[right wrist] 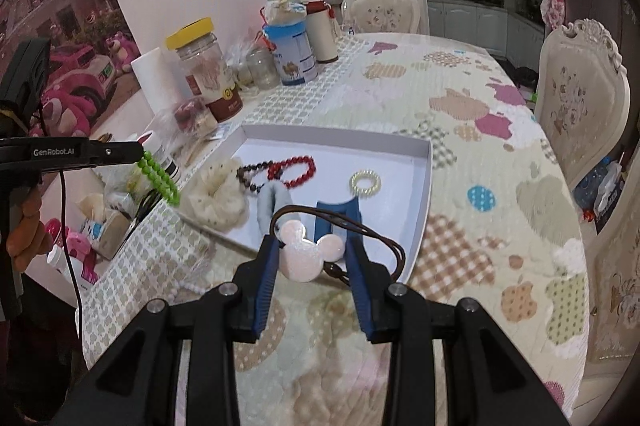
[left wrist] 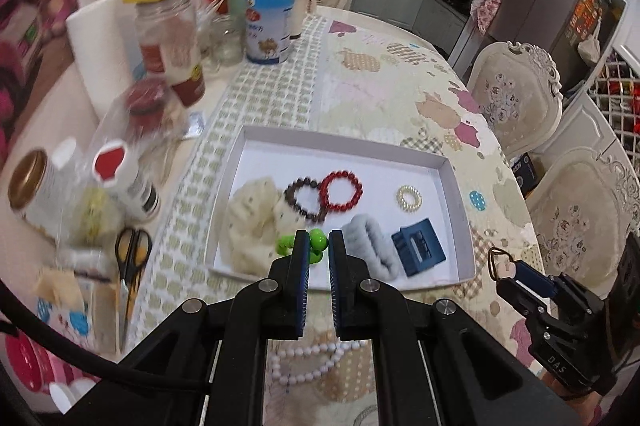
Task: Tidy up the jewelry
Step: 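Place the green bracelet in the tray with the left tool while the right tool places the Mickey tie, then move the left tool to the grey braided bracelet while the right tool moves to the white pearl strand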
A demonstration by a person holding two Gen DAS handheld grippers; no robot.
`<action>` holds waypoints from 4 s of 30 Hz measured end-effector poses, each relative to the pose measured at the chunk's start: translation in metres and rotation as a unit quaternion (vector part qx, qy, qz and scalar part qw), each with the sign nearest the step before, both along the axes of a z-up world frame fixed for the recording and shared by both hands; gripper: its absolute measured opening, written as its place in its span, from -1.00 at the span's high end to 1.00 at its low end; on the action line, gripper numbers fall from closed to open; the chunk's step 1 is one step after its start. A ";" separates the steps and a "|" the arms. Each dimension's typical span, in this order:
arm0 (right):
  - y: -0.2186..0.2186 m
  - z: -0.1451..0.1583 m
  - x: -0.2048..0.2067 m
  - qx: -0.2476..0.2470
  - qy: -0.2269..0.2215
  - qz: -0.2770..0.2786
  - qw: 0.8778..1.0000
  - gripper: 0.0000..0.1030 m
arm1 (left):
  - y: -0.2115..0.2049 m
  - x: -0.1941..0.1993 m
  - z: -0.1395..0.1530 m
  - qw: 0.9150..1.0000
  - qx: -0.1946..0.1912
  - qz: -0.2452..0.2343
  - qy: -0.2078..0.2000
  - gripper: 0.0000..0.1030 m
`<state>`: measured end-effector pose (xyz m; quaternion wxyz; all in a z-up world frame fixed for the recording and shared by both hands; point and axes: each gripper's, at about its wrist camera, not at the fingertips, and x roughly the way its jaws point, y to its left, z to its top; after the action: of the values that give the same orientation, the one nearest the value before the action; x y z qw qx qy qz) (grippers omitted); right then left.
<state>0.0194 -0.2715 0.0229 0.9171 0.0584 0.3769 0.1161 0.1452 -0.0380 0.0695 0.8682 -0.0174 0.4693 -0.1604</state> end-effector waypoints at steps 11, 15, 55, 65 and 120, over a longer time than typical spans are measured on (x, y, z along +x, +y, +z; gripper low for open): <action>-0.008 0.009 0.035 0.001 -0.007 -0.015 1.000 0.31 | -0.029 0.043 -0.005 0.999 0.037 -0.022 -0.009 0.84; -0.008 0.006 0.050 -0.001 -0.001 -0.017 1.000 0.31 | -0.036 0.059 -0.009 0.999 0.043 -0.027 -0.007 0.84; 0.034 -0.104 0.206 -0.032 0.130 0.038 0.990 0.26 | -0.005 0.165 -0.132 0.991 0.010 0.038 0.126 0.82; 0.022 -0.080 0.178 -0.003 0.106 0.014 0.994 0.07 | -0.008 0.151 -0.122 0.993 0.022 0.043 0.112 0.46; 0.014 -0.039 -0.052 -0.003 0.084 -0.005 0.996 -0.23 | -0.015 -0.110 -0.070 0.998 0.046 0.014 0.039 0.46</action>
<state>-0.0324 -0.2576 -0.0163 0.8832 0.0667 0.4524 0.1045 0.0348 -0.0527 -0.0009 0.8512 0.0097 0.5095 -0.1253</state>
